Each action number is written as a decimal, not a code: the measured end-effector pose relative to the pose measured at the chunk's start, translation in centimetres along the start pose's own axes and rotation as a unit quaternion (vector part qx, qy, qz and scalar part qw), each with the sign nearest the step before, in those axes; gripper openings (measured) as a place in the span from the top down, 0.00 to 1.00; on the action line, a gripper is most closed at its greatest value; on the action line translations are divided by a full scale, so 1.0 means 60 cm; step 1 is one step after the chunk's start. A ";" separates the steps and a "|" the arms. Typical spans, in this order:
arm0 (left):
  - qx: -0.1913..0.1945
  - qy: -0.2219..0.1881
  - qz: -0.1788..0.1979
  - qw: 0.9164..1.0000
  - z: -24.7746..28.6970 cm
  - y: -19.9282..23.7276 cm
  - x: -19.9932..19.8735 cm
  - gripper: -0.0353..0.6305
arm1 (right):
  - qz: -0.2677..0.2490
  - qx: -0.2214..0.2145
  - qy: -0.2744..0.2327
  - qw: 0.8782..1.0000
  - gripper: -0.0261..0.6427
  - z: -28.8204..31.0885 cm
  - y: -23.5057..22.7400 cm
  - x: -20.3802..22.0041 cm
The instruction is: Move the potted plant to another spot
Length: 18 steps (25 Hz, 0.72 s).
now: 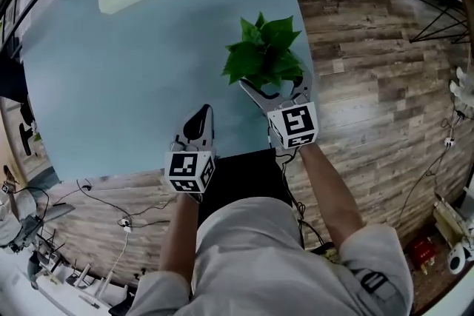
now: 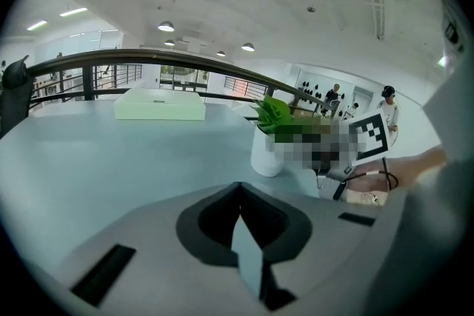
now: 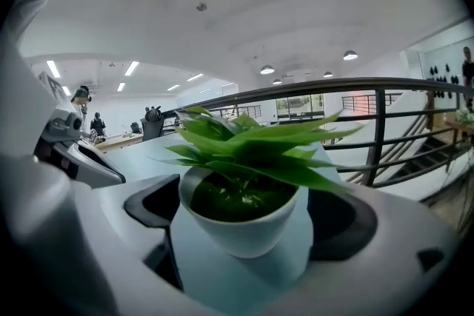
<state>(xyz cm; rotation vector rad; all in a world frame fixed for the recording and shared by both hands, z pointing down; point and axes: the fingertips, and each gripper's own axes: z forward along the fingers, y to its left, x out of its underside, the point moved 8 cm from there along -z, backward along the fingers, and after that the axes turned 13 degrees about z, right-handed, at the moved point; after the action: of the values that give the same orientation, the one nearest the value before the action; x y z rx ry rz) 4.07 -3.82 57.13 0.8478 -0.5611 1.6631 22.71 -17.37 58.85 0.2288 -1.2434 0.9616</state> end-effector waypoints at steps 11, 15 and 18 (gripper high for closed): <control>-0.008 0.005 -0.010 1.000 0.006 0.009 0.007 0.93 | -0.027 -0.013 -0.005 1.000 0.14 0.040 0.008 -0.003; -0.004 0.007 -0.004 1.000 0.010 0.003 0.005 0.93 | -0.030 -0.011 -0.003 1.000 0.14 0.040 0.008 -0.004; -0.001 0.006 -0.001 1.000 0.014 0.006 0.000 0.93 | -0.023 -0.010 -0.001 1.000 0.14 0.039 0.007 -0.004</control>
<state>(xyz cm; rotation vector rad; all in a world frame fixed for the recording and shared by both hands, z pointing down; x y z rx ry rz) 3.91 -4.54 57.64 0.8366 -0.5524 1.6643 20.79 -18.67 59.34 0.2418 -1.2448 0.9096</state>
